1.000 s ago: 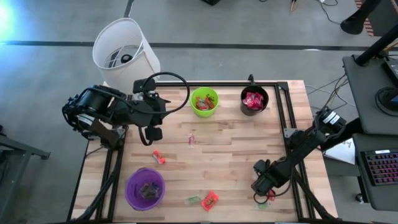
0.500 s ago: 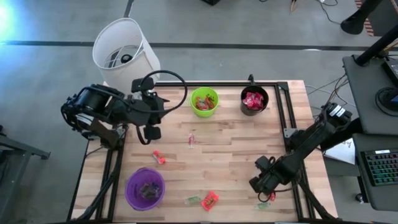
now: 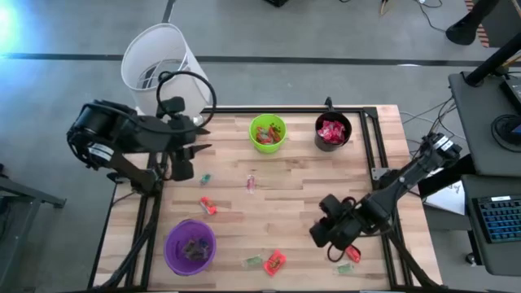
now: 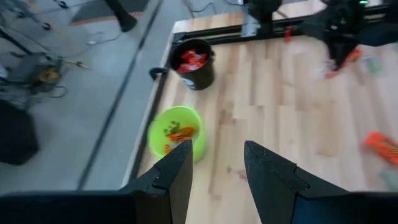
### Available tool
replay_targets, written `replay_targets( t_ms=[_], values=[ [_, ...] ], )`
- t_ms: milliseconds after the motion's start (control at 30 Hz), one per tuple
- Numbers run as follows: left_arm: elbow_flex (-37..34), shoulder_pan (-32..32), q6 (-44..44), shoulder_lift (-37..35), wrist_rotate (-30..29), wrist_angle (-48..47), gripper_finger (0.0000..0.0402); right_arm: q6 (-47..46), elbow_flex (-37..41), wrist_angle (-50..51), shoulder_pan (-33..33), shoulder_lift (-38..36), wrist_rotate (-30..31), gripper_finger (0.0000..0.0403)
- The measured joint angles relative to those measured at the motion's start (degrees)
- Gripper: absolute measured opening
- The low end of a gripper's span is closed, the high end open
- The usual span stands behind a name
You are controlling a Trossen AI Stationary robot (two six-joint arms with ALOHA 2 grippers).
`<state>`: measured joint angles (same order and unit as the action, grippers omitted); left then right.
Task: Sort candy
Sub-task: Put the orange gummy into the violet bucket
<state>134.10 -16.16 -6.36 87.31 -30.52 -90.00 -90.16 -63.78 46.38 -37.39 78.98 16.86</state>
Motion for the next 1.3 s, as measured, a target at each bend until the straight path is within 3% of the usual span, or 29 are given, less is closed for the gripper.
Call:
replay_targets(
  t_ms=[300, 500, 700, 1000, 1300],
  values=[
    [0.0, -0.2, -5.1, 0.3, 15.9, 0.0, 0.0128, 18.9, -10.0, 0.1, 6.9, 0.0, 4.3, 0.0013],
    [0.0, -0.2, -12.7, 1.5, 23.2, 0.0, 0.0128, 34.2, -16.5, -0.5, 12.0, 0.3, 4.6, 0.0013],
    [0.0, 0.1, -23.8, 3.3, 37.2, 0.0, 0.0142, 43.5, -20.9, -0.5, 14.6, 0.3, 2.3, 0.0013],
    [0.0, 0.2, -25.4, 6.7, 29.6, 0.0, 0.0171, 52.2, -21.3, -3.5, 14.7, 0.3, 2.3, 0.0013],
    [0.0, 0.0, -19.0, 11.9, 22.9, 7.9, 0.0187, 73.4, -21.3, -24.0, 14.7, -0.8, 2.7, 0.0013]
  ],
)
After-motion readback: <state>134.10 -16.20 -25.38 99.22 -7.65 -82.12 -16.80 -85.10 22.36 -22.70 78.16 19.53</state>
